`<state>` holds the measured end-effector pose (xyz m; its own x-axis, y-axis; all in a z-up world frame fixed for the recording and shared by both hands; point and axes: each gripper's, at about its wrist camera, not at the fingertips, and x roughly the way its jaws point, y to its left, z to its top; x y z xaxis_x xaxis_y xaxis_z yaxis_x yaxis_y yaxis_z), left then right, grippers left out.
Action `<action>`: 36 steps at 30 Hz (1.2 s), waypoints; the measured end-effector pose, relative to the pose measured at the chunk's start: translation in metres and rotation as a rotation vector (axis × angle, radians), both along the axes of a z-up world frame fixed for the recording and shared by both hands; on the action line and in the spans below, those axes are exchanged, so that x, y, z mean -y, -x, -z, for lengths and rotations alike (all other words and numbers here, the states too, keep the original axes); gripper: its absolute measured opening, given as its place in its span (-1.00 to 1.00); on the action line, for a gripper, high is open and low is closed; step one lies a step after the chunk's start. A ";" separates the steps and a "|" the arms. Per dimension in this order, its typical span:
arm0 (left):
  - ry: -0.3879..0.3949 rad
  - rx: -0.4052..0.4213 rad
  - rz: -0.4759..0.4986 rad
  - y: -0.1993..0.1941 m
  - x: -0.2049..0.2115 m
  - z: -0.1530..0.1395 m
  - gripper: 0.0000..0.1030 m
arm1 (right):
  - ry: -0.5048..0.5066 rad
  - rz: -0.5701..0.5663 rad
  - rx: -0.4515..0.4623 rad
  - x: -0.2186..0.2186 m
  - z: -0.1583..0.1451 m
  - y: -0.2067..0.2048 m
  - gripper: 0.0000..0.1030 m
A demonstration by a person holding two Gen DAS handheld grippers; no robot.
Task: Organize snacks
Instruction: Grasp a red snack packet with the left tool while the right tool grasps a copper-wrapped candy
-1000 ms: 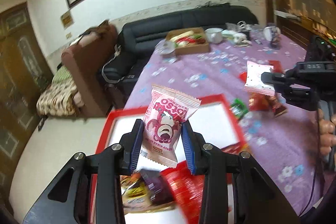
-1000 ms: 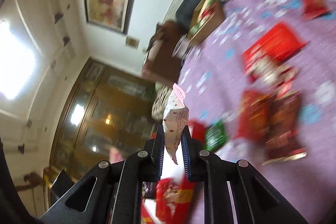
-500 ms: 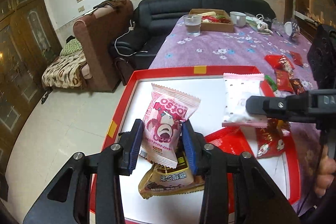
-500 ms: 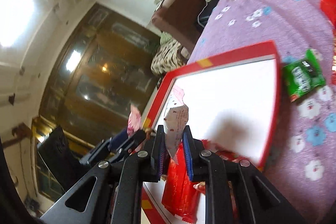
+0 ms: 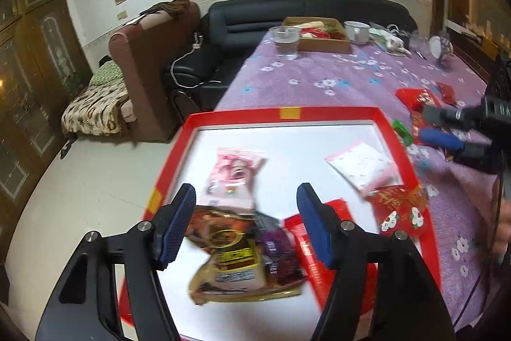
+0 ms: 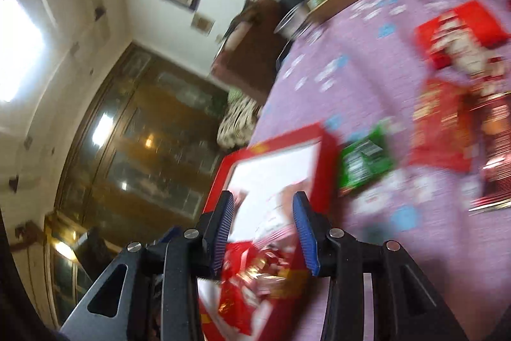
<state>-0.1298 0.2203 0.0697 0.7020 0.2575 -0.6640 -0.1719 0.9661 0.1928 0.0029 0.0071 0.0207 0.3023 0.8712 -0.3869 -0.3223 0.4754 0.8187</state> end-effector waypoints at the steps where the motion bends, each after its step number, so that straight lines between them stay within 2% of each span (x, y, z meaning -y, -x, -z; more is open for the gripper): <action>1: -0.003 -0.004 0.011 -0.002 0.005 0.001 0.27 | -0.014 0.038 -0.009 0.017 0.001 -0.003 -0.21; 7: -0.010 -0.020 0.072 -0.009 0.030 0.000 0.27 | -0.020 0.188 -0.014 0.082 -0.002 -0.017 -0.21; 13: -0.015 -0.030 0.121 -0.014 0.051 -0.001 0.27 | 0.136 0.330 -0.022 0.127 0.004 -0.025 -0.20; 15: -0.007 -0.038 0.129 -0.016 0.055 0.000 0.27 | 0.207 0.351 -0.014 0.130 0.006 -0.024 -0.20; 19: 0.008 -0.047 0.139 -0.020 0.062 0.000 0.27 | 0.361 0.316 0.015 0.112 0.010 -0.025 -0.20; 26: 0.000 -0.042 0.195 -0.032 0.092 -0.008 0.27 | 0.680 0.253 0.185 0.061 0.009 -0.015 -0.25; 28: -0.023 -0.039 0.228 -0.039 0.107 -0.012 0.27 | 0.733 0.223 0.211 0.050 0.010 -0.013 -0.27; 30: -0.050 -0.049 0.252 -0.048 0.121 -0.015 0.27 | 0.789 0.217 0.229 0.046 0.010 -0.012 -0.42; 33: -0.043 -0.070 0.286 -0.067 0.139 -0.019 0.31 | 0.808 0.199 0.245 0.046 0.009 -0.012 -0.50; 35: -0.021 -0.095 0.298 -0.081 0.149 -0.018 0.32 | 0.839 0.267 0.227 0.056 0.008 -0.016 -0.52; 36: -0.005 -0.115 0.304 -0.091 0.154 -0.015 0.32 | 0.812 0.316 0.193 0.070 0.009 -0.020 -0.52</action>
